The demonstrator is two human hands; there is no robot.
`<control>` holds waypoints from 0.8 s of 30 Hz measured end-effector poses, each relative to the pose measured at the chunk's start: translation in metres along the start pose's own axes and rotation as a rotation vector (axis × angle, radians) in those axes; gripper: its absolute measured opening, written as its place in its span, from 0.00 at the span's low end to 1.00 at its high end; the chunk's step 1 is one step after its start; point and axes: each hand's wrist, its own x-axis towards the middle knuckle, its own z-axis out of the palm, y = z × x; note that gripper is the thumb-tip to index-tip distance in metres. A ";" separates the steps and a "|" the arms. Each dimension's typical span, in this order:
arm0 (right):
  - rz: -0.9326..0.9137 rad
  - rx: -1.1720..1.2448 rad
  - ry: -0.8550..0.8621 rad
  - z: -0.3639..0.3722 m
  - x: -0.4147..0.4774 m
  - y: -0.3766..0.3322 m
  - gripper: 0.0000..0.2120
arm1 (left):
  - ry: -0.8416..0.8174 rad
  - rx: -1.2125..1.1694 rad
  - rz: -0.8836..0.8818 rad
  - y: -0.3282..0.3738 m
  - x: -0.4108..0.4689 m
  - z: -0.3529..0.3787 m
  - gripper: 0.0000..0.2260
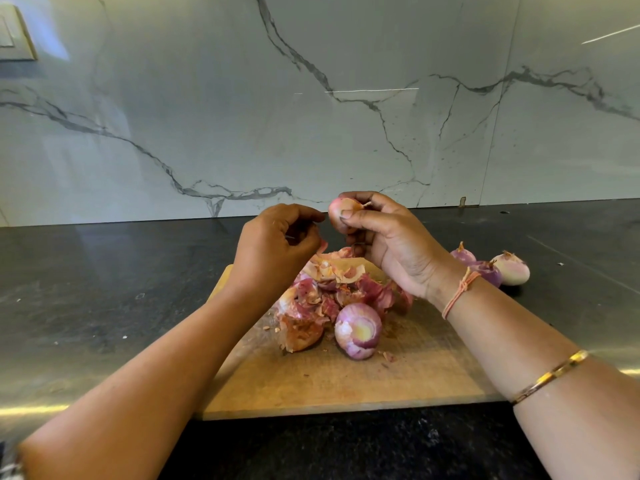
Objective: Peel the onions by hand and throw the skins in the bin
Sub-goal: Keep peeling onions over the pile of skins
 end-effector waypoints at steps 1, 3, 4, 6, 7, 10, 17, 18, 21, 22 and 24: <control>-0.010 -0.014 0.003 0.000 0.000 0.000 0.10 | 0.009 0.016 -0.011 -0.002 0.001 -0.001 0.07; -0.026 -0.032 -0.019 -0.001 0.000 0.000 0.12 | 0.010 0.035 -0.041 -0.005 0.002 -0.002 0.07; -0.033 -0.040 -0.036 -0.002 0.000 0.000 0.14 | 0.004 0.036 -0.053 -0.005 0.003 -0.003 0.07; -0.056 -0.105 -0.064 -0.002 -0.001 0.000 0.17 | -0.013 0.007 -0.075 -0.002 0.002 -0.003 0.07; -0.077 -0.171 -0.071 -0.002 -0.001 0.001 0.18 | -0.026 -0.028 -0.084 0.000 0.001 -0.004 0.06; -0.148 -0.385 -0.060 -0.001 -0.003 0.004 0.19 | -0.083 -0.118 -0.083 0.009 -0.002 -0.005 0.05; -0.374 -0.962 -0.064 -0.001 -0.003 0.009 0.22 | -0.141 -0.057 -0.098 0.007 -0.002 -0.005 0.11; -0.405 -0.967 -0.067 -0.001 -0.003 0.009 0.22 | -0.141 -0.056 -0.095 0.008 -0.002 -0.005 0.11; -0.466 -1.006 -0.081 -0.001 -0.002 0.009 0.23 | -0.131 -0.042 -0.096 0.010 -0.002 -0.006 0.08; -0.467 -1.012 -0.083 -0.001 -0.002 0.010 0.24 | -0.123 -0.035 -0.097 0.011 -0.002 -0.006 0.07; -0.471 -1.016 -0.089 0.001 -0.002 0.011 0.25 | -0.104 -0.026 -0.103 0.011 -0.002 -0.005 0.07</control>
